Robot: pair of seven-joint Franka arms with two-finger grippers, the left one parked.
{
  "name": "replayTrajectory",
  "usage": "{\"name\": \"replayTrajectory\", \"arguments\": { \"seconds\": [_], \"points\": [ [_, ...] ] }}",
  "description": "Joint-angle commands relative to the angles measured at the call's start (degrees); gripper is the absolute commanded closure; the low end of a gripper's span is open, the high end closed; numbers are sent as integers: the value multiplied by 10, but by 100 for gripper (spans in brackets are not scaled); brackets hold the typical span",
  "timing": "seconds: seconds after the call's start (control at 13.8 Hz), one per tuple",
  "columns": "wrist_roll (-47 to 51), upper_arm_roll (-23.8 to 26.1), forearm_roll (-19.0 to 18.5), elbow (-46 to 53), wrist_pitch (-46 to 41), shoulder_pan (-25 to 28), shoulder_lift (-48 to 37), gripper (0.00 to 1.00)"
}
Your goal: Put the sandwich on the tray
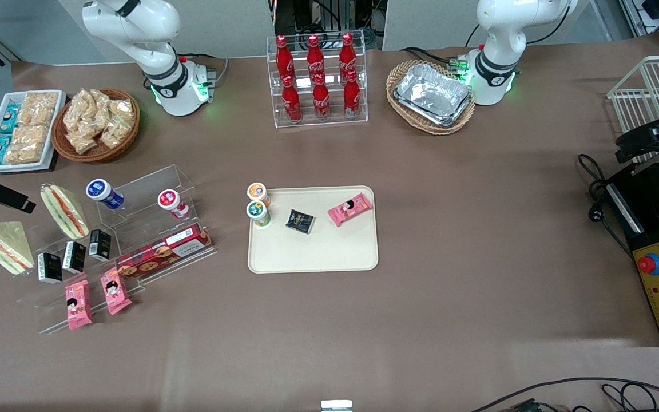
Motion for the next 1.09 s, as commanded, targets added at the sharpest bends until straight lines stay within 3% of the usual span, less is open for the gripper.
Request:
{"name": "replayTrajectory", "arguments": {
  "seconds": [0.0, 0.43, 0.65, 1.01],
  "points": [
    [-4, 1, -3, 3, -18, -3, -10, 0],
    [-19, 2, -4, 3, -18, -3, -7, 0],
    [-102, 1, -3, 4, -18, -5, -6, 0],
    [-241, -48, -3, 4, -19, -32, -15, 0]
  ]
}}
